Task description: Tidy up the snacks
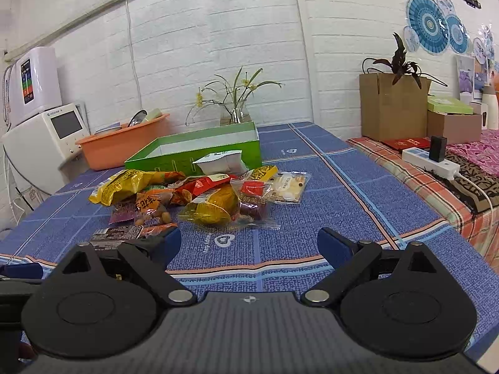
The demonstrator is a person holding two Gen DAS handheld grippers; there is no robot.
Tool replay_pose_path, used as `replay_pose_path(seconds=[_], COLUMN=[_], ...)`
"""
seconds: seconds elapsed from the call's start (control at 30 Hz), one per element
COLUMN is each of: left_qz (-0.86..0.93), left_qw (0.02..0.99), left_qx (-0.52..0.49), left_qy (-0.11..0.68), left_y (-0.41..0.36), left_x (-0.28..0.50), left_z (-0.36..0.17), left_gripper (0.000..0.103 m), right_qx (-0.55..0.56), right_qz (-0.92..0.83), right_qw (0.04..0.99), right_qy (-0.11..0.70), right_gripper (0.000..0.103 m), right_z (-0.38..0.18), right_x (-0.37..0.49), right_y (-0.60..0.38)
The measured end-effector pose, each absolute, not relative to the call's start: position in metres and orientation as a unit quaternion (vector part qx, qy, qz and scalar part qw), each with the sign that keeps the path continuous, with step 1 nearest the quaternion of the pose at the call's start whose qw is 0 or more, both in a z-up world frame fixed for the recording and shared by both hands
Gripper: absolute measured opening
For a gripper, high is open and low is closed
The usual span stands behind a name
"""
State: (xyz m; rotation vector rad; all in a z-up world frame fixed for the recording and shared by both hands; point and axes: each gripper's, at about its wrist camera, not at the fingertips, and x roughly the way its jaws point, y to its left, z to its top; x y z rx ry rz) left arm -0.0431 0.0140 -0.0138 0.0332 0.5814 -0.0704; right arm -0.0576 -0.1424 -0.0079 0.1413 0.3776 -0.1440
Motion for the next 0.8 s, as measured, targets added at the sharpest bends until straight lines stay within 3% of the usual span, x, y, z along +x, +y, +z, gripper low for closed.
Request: replay_pose_path(seconds=[0.8], left_qz=[-0.045], left_qw=[0.956], left_qx=[0.003], left_qy=[0.291], left_y=[0.0148], left_x=[-0.0433], left_z=[-0.0158], left_gripper=[0.103], right_qx=[0.115], right_qz=[-0.024], right_qw=[0.975], right_qy=[0.188], right_gripper=[0.103], right_z=[-0.0121], right_x=[-0.0567], right_y=[-0.1494])
